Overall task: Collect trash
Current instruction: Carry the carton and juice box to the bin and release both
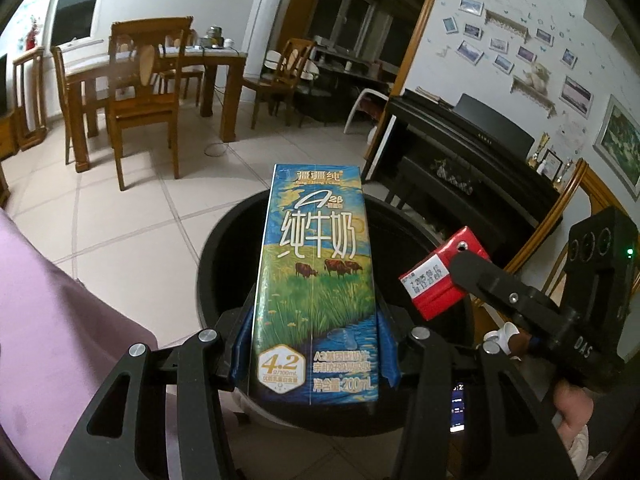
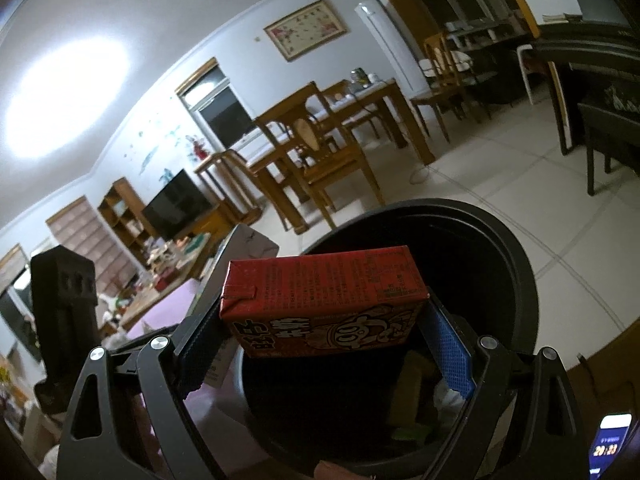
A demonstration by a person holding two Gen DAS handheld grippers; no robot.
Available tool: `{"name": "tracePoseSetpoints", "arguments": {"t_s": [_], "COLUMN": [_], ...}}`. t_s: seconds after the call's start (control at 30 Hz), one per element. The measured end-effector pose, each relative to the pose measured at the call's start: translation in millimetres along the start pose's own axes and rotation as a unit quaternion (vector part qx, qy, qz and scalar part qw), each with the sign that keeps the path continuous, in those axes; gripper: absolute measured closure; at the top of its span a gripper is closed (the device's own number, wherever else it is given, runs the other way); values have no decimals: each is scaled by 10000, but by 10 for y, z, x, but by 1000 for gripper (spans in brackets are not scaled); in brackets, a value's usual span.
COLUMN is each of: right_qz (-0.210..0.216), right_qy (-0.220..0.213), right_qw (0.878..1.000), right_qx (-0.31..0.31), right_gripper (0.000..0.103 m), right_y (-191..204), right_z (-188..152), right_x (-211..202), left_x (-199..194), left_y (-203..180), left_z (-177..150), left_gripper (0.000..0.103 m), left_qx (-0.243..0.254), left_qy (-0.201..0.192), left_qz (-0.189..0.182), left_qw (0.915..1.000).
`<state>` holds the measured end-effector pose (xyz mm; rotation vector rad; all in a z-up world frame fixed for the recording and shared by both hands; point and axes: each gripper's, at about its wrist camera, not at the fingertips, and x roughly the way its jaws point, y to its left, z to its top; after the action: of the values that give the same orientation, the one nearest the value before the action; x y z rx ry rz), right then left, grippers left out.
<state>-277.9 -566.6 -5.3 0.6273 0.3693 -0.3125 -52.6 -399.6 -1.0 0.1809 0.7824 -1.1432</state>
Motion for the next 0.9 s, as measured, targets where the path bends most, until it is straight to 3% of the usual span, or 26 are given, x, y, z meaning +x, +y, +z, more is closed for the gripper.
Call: {"name": "tracePoseSetpoints", "arguments": {"t_s": [0.17,0.27,0.3,0.6,0.9], "right_qz": [-69,-138,-184,-13,587], "right_qy": [142,225,233,238,629], "right_qw": [9998,9996,9995,9996,9912], "right_qx": [116,106,80,-159,-1008], "right_gripper": [13,13,12,5,5], "right_y": [-56,-52,-27,313,1384], "right_z": [-2,-28,-34,35,-140], "right_x": [46,47,47,121,607], "left_x": [72,-21,-103,-680,-1465], "left_y": [-46,-65,-65,183,975], "left_z": [14,19,26,-56,-356], "left_gripper": [51,23,21,21,21], "left_qx": [62,115,145,19,-715], "left_qy": [160,58,-57,-383,-770], "left_qz": [-115,-59,-22,165,927], "left_qw": [9998,9999,9999,9991,9901]}}
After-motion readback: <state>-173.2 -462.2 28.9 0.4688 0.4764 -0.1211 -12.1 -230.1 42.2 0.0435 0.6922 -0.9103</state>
